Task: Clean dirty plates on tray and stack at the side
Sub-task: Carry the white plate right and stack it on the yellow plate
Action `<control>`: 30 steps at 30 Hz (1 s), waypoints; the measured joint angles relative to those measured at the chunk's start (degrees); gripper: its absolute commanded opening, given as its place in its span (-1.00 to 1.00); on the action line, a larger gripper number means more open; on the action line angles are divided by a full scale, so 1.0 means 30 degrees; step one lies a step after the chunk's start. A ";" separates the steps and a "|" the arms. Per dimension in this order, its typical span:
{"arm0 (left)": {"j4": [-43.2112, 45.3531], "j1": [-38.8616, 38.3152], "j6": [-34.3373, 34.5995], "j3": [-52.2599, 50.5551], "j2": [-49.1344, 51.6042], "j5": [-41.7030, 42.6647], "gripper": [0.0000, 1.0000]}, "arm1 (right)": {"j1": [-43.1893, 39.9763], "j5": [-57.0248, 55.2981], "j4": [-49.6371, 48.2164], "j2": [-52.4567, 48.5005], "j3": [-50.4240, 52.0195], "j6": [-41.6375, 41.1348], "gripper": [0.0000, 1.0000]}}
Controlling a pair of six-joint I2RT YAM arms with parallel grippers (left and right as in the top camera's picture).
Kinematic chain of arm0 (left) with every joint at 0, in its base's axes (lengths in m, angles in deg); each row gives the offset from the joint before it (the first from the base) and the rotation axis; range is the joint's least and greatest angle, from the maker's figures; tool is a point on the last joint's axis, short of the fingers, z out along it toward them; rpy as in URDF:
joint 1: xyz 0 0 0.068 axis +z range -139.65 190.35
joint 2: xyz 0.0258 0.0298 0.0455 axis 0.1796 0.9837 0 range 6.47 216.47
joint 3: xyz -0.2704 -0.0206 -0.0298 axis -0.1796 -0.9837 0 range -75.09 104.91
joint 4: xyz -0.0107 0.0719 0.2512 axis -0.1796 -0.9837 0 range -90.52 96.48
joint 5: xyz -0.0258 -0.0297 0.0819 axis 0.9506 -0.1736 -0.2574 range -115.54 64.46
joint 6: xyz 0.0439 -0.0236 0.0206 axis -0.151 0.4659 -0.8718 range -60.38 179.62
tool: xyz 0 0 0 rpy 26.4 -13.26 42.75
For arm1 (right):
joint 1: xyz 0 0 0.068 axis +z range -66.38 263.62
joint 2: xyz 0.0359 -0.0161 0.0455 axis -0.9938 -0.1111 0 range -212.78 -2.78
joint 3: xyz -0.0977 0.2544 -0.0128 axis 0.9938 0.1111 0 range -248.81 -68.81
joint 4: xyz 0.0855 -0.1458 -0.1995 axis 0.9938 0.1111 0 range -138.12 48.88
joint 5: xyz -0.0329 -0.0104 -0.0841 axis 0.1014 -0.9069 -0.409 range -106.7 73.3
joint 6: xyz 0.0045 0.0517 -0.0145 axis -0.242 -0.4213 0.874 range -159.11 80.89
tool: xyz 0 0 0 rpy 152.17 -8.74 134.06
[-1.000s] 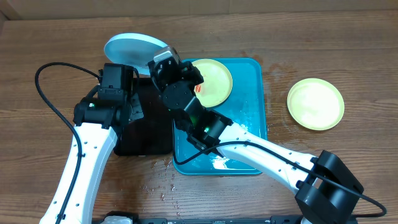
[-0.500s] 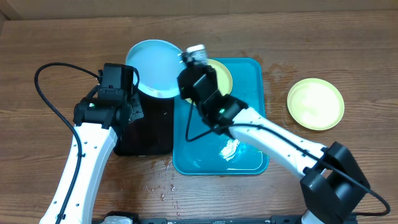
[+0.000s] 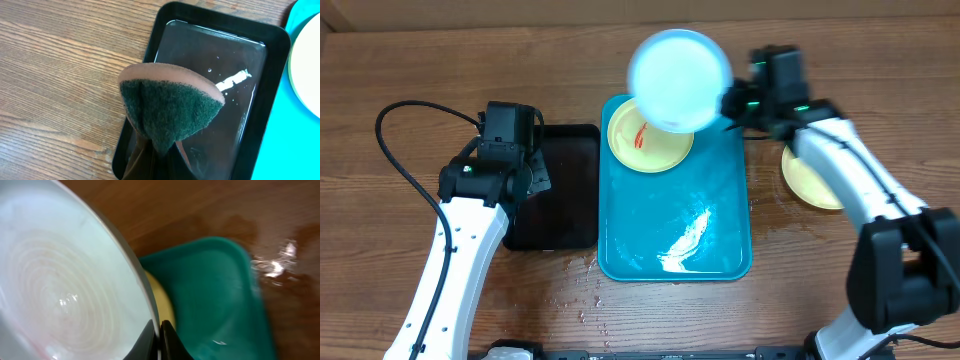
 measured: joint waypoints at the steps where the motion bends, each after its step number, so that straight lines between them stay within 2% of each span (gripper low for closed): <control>1: -0.0007 0.0000 0.0007 0.0000 0.0000 -0.0007 -0.92 | -0.0903 0.0546 0.0466 0.0000 0.0000 -0.0058 -0.92; 8: 0.0000 0.0000 0.0000 0.0000 0.0000 0.0000 -0.92 | -0.7242 0.1916 0.3891 0.0015 0.0000 -0.0131 -0.93; 14: 0.0000 0.0007 0.0000 0.0000 0.0000 0.0000 -0.92 | -1.0695 0.0219 0.7082 0.0015 0.0000 0.0444 -0.93; 20: 0.0000 0.0000 0.0000 0.0000 0.0000 -0.0007 -0.91 | -1.1693 -0.2200 0.7519 0.0029 0.0663 0.0641 -0.93; 28: 0.0000 0.0000 0.0000 0.0000 0.0000 -0.0007 -0.92 | -1.1395 -0.3075 0.7504 0.0029 0.2470 0.0714 -0.92; 30: 0.0000 0.0000 0.0007 0.0000 0.0000 -0.0007 -0.92 | -1.1380 -0.3118 0.7737 0.0036 0.2696 0.0699 -0.82</control>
